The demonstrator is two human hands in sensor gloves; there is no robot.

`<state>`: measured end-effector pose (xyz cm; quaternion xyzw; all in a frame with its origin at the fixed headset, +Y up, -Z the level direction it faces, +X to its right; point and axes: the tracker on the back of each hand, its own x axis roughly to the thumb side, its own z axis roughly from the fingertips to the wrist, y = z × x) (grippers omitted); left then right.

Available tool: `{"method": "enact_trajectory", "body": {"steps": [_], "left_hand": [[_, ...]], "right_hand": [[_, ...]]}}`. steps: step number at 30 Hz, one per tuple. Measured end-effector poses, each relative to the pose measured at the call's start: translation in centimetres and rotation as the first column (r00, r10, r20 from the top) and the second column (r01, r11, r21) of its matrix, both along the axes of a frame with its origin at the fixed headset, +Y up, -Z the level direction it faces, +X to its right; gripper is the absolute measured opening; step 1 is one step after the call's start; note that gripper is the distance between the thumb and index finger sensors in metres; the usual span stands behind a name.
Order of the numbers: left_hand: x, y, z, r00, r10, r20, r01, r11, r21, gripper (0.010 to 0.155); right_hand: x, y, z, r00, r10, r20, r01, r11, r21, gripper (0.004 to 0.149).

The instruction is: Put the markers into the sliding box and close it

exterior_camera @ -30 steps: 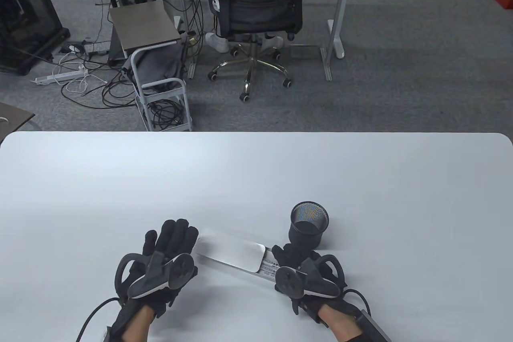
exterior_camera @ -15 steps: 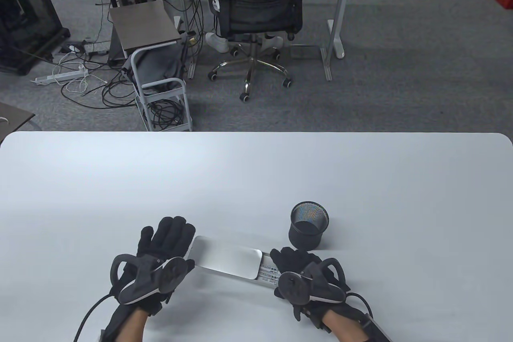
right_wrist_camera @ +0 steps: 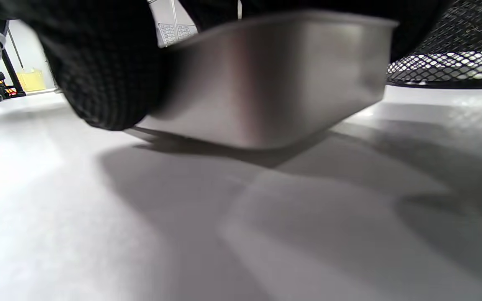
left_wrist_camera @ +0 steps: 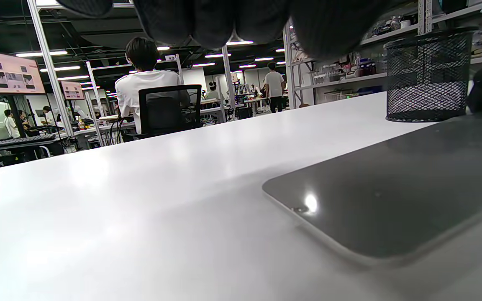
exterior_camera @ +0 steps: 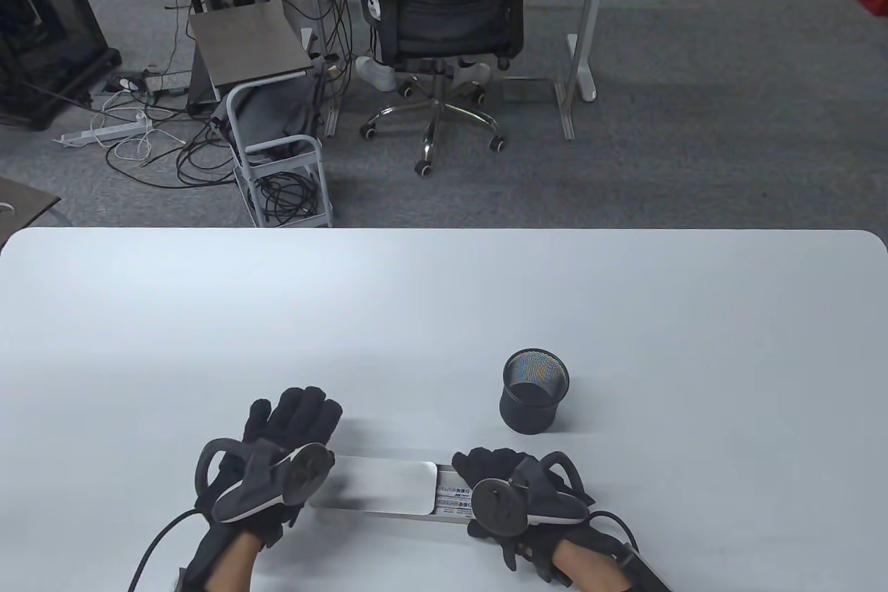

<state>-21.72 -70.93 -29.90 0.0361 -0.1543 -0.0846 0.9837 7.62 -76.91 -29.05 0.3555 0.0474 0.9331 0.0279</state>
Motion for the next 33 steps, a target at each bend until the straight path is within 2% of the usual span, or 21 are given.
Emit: {"method": "enact_trajectory", "body": {"steps": [4,7,20,26,33], "left_hand": [[0.0,0.1,0.0,0.999,-0.044,-0.01,0.044,0.999,0.006,0.066],[0.0,0.2,0.1,0.996,-0.082,-0.033,0.081,0.996,-0.024,0.065],[-0.6,-1.3,-0.7,0.954,-0.258,-0.153,0.202,0.93,-0.307,0.067],[-0.3,-2.0,-0.9,0.957,-0.259,-0.129,0.197,0.91,-0.365,0.06],[0.1,-2.4,-1.0,0.96,-0.26,-0.105,0.202,0.901,-0.385,0.058]], "right_hand": [[-0.1,-0.1,0.1,1.0,0.006,-0.007,-0.006,1.0,-0.01,0.065],[-0.2,-0.3,0.1,1.0,0.024,-0.009,-0.024,0.999,-0.027,0.068],[0.0,-0.2,-0.2,1.0,0.01,-0.007,-0.011,0.998,-0.065,0.069],[0.0,-0.1,-0.4,1.0,0.011,-0.007,-0.011,0.997,-0.078,0.069],[0.0,-0.2,-0.6,1.0,0.007,-0.002,-0.007,0.994,-0.109,0.068]]}}
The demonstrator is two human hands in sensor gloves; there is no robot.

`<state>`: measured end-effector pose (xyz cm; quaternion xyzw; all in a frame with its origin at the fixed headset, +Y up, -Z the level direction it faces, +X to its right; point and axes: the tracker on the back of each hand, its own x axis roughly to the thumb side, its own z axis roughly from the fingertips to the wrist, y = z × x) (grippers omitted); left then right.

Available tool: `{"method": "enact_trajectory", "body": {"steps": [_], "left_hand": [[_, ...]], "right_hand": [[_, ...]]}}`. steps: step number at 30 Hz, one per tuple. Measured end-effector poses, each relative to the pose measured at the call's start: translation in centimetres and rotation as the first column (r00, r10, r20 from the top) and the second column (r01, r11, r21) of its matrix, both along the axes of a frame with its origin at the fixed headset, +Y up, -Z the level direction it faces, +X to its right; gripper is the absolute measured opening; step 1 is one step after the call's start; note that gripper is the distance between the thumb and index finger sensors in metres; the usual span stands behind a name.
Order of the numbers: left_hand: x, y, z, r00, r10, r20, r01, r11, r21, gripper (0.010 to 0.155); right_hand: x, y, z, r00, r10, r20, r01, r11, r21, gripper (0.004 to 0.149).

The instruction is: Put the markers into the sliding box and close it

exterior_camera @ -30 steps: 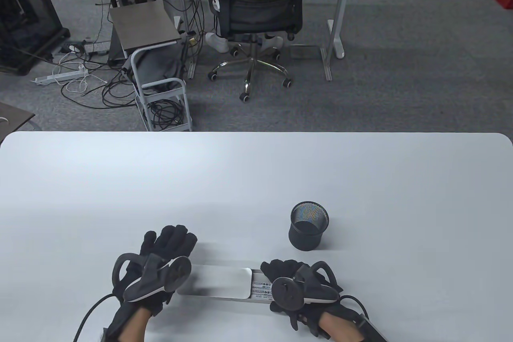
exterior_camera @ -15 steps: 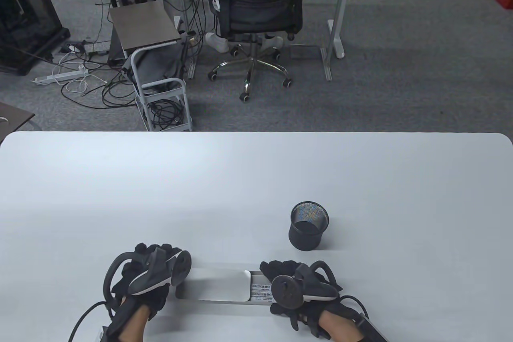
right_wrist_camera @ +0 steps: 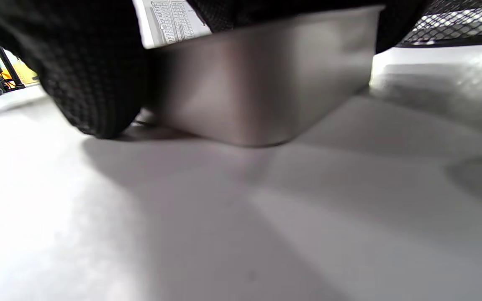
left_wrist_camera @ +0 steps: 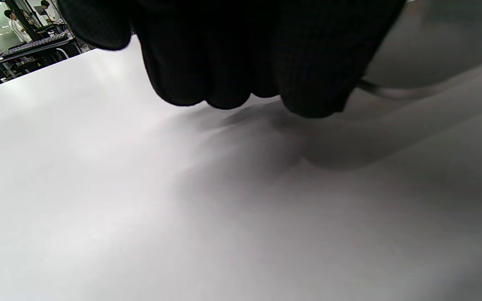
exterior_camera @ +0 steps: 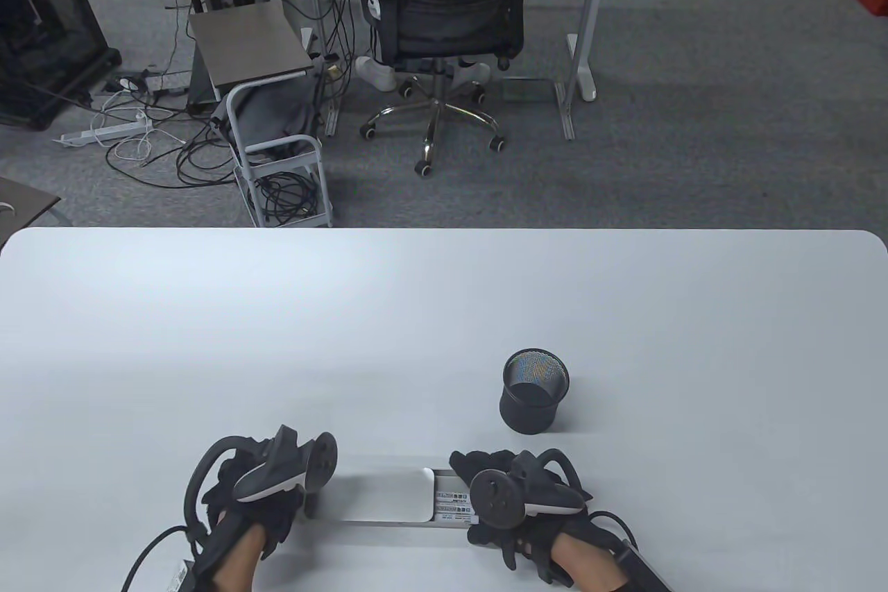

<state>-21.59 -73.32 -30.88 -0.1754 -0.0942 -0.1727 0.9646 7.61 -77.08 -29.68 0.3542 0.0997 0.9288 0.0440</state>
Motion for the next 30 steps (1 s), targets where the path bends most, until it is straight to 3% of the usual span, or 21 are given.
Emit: {"method": "enact_trajectory", "body": {"steps": [30], "left_hand": [[1.6,-0.6,0.0,0.996,0.035,0.086,-0.035,0.999,0.005,0.057]], "right_hand": [[0.4,-0.3,-0.9,0.998,-0.056,0.006,0.057,0.994,-0.094,0.071]]}}
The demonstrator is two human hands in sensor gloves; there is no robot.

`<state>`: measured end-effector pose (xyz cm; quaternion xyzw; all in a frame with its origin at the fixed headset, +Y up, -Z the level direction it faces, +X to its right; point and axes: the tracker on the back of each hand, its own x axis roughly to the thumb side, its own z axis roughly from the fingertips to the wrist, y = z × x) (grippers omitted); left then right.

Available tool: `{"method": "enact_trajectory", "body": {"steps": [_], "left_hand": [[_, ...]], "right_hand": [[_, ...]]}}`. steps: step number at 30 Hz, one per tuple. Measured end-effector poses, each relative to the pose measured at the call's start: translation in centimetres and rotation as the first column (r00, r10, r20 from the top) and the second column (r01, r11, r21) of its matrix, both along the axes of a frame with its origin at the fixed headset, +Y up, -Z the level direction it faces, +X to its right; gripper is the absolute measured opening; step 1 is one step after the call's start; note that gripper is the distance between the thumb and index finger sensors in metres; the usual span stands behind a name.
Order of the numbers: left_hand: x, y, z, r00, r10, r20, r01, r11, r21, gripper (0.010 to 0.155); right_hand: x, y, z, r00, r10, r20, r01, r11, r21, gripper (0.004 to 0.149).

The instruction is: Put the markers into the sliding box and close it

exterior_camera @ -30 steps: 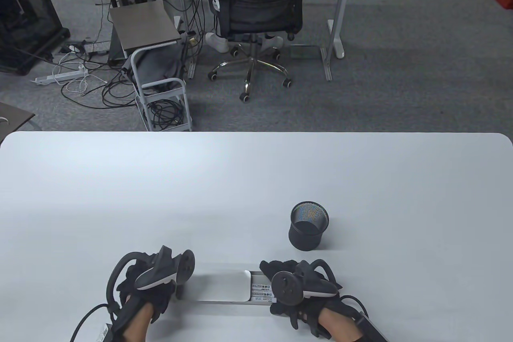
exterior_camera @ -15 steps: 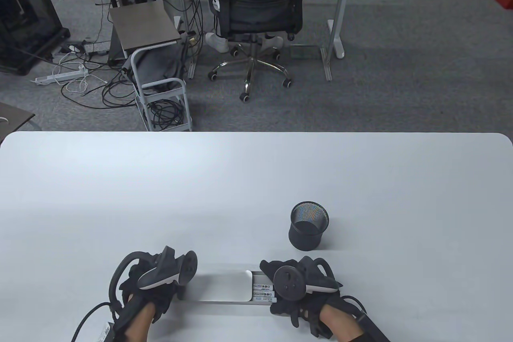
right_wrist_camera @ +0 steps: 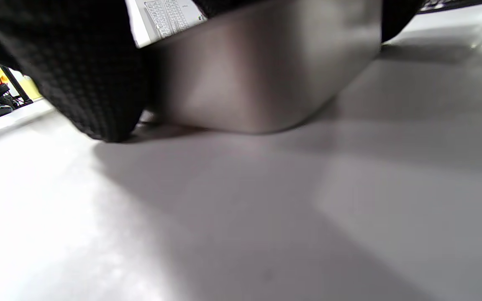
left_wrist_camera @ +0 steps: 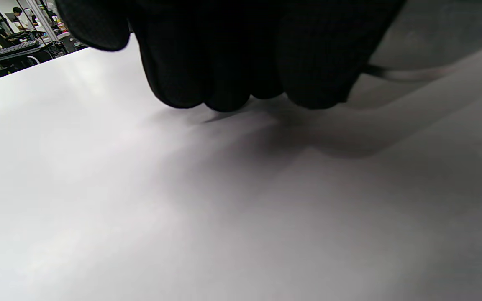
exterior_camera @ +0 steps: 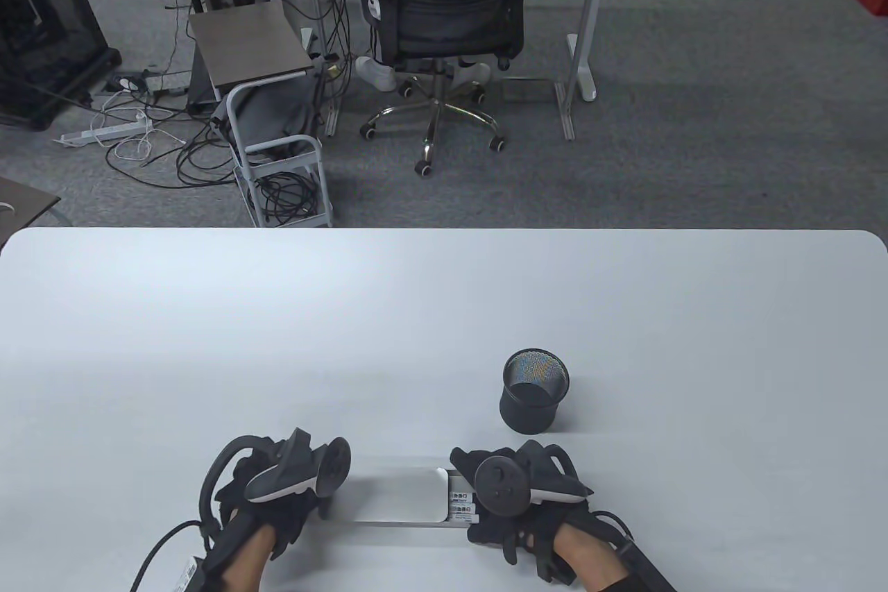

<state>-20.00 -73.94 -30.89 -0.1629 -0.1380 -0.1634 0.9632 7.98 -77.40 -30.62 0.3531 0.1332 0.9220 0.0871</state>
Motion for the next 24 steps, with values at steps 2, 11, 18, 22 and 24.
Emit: {"method": "enact_trajectory", "body": {"steps": [2,11,18,22,24], "left_hand": [[0.3,-0.1,0.0,1.0,0.012,0.011,-0.012,1.0,-0.001,0.057],[2.3,-0.5,0.2,0.992,0.101,0.081,-0.102,0.995,0.008,0.055],[3.9,-0.7,0.5,0.986,0.076,0.145,-0.084,0.995,0.051,0.052],[4.6,-1.0,0.6,0.98,0.118,0.162,-0.127,0.99,0.052,0.052],[5.0,-1.0,0.6,0.978,0.116,0.171,-0.127,0.99,0.059,0.052]], "right_hand": [[0.0,0.0,0.0,1.0,0.002,0.0,-0.002,1.0,-0.004,0.072],[-0.2,0.0,-0.1,1.0,0.015,0.007,-0.015,1.0,-0.008,0.071],[-0.5,0.0,-0.1,0.999,0.042,0.007,-0.042,0.999,0.003,0.068],[-0.6,0.0,-0.1,0.999,0.043,0.006,-0.043,0.999,0.003,0.068],[-0.6,0.0,-0.1,0.999,0.041,0.004,-0.041,0.999,0.004,0.069]]}}
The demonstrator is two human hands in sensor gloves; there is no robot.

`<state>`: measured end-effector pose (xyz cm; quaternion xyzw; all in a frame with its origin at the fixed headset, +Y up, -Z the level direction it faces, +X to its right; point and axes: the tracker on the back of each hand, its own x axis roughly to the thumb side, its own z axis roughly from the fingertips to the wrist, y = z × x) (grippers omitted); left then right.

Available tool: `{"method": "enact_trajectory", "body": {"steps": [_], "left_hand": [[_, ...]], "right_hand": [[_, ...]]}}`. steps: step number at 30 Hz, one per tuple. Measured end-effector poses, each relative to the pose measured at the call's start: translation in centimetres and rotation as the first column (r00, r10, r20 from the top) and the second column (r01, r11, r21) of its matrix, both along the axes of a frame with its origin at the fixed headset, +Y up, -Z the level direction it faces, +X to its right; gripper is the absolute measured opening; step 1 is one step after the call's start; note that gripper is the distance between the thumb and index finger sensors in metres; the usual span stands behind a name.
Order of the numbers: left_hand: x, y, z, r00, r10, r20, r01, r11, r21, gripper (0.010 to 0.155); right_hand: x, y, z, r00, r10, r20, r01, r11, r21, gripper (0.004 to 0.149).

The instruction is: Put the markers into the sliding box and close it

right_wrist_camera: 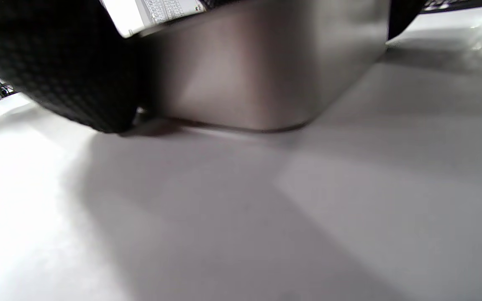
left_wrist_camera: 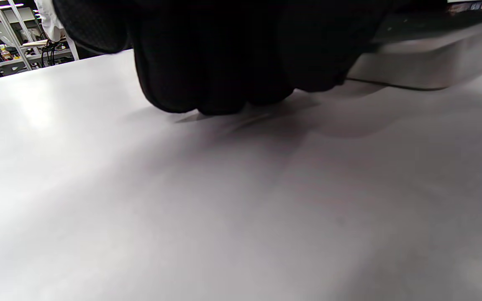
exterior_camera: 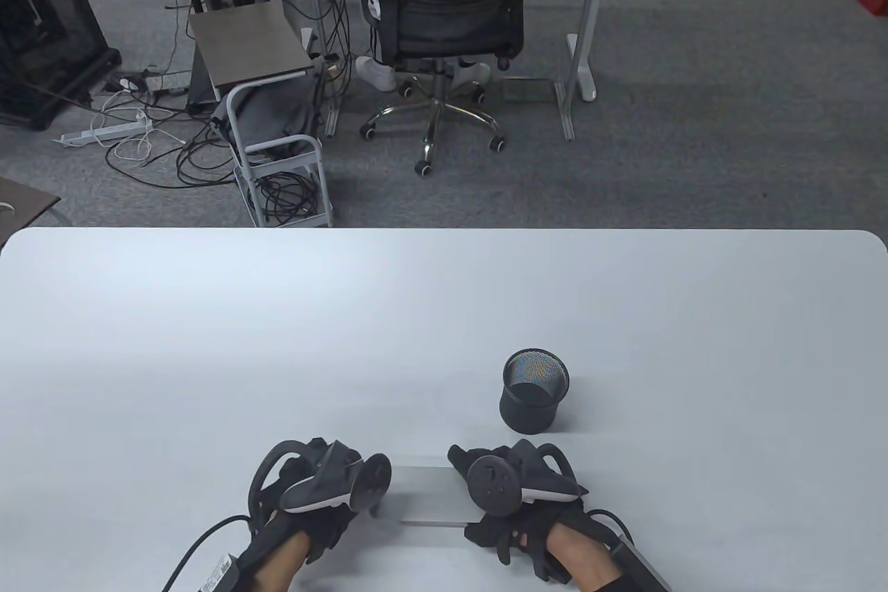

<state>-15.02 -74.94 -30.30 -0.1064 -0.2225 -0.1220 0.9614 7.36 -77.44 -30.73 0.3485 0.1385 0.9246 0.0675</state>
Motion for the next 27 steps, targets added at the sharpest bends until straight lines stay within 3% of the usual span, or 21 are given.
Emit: {"method": "enact_trajectory", "body": {"steps": [14,27], "left_hand": [[2.2,-0.3,0.3,0.999,0.002,0.039,-0.003,1.0,0.025,0.051],[0.1,-0.1,0.4,0.993,0.106,0.054,-0.106,0.994,-0.004,0.053]], "right_hand": [[0.0,-0.1,-0.1,1.0,-0.01,-0.001,0.01,1.0,-0.003,0.071],[0.8,-0.1,-0.2,1.0,-0.025,-0.008,0.025,1.0,0.007,0.073]]}}
